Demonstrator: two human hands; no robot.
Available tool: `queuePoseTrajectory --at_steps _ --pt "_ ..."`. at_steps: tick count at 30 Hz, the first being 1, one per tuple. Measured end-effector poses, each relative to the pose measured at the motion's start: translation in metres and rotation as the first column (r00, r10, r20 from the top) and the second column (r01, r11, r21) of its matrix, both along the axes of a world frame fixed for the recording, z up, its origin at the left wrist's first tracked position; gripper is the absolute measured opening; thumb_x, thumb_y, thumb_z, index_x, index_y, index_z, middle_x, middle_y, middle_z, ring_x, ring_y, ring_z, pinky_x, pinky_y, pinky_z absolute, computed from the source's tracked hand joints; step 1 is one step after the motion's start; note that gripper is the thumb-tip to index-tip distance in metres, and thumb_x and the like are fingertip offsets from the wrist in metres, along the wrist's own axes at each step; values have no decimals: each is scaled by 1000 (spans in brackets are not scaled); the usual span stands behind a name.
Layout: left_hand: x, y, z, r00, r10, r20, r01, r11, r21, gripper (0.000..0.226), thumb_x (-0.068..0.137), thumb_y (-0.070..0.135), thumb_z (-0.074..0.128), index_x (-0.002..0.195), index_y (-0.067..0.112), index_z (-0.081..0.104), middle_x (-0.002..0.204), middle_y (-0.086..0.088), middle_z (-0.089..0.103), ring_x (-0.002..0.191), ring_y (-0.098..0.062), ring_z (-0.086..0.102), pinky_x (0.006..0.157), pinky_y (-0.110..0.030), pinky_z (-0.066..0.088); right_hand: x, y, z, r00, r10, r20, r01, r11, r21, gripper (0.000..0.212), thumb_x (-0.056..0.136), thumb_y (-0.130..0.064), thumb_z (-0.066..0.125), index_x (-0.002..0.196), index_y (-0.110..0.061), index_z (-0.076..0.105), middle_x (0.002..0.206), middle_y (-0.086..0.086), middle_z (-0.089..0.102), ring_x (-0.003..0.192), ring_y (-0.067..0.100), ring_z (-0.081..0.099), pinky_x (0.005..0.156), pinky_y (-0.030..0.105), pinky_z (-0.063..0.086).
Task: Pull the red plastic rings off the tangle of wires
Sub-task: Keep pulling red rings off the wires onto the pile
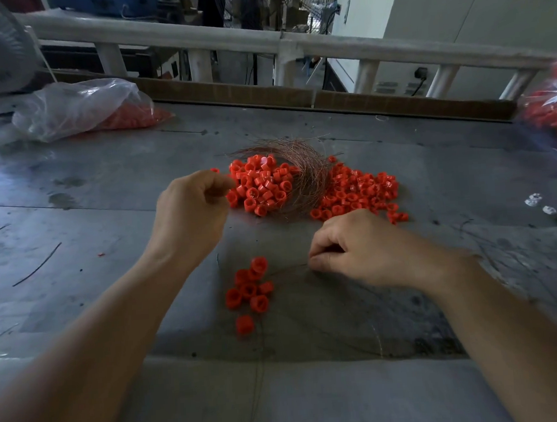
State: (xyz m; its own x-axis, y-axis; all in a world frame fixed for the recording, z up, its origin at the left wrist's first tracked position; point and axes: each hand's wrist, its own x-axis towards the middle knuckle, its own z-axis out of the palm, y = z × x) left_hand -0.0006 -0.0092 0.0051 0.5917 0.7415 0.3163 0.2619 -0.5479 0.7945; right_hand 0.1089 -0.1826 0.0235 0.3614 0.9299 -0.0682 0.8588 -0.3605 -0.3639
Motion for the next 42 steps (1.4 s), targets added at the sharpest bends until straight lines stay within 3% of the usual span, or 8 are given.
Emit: queuePoseTrajectory --at_steps 4,8,19,23,28,32,37,42 --pt "6 7 -10 987 -7 -158 29 991 132 38 82 6 59 117 22 61 109 -3 54 105 -22 53 81 -24 37 -4 1 2 1000 29 11 -29 1000 10 11 85 -32 62 87 -25 69 71 -19 52 79 1 54 77 23 44" --pt "13 13 -17 964 -30 -263 56 994 92 46 82 12 61 125 27 54 119 -8 48 109 -26 51 86 -30 37 -7 1 4 999 40 15 -40 999 25 13 85 -32 61 89 -24 71 74 -17 56 80 1 55 78 21 44" --pt "15 15 -18 975 31 -218 16 977 213 17 77 11 69 93 18 69 82 2 60 76 -13 51 69 -22 33 0 1 4 1000 -13 9 12 995 100 17 83 -37 62 89 -24 71 74 -18 57 75 -3 54 69 12 41" --pt "14 12 -14 977 36 -210 9 977 212 13 78 13 68 90 16 70 81 2 60 80 -15 54 69 -23 34 1 0 5 999 -40 6 39 991 126 18 82 -37 62 88 -22 71 79 -13 63 77 1 58 73 21 47" --pt "8 4 -1 992 112 -49 -103 981 164 19 76 5 61 86 15 73 63 19 51 62 -1 49 54 2 32 8 -1 5 988 -149 33 138 965 222 16 82 -35 63 84 -21 70 81 -9 65 77 5 58 74 27 49" --pt "6 -7 3 999 19 -35 -15 992 122 22 77 6 61 91 18 73 67 24 53 65 4 52 57 2 33 12 3 -3 976 -187 113 148 947 286 18 85 -30 61 90 -16 71 101 -5 60 94 10 54 84 27 43" --pt "6 -15 0 997 -57 -55 63 991 116 21 78 7 64 95 18 72 70 25 52 67 8 51 58 3 36 10 14 -15 965 -84 248 40 983 177 40 89 -43 50 113 -15 64 140 -5 43 125 12 33 102 27 26" --pt "6 -15 0 995 -80 -56 86 990 113 22 79 6 65 97 17 71 72 26 51 68 8 51 60 7 34 12 18 -20 955 -72 288 54 996 70 57 90 -53 35 131 -17 48 146 -7 34 135 9 20 104 29 15"
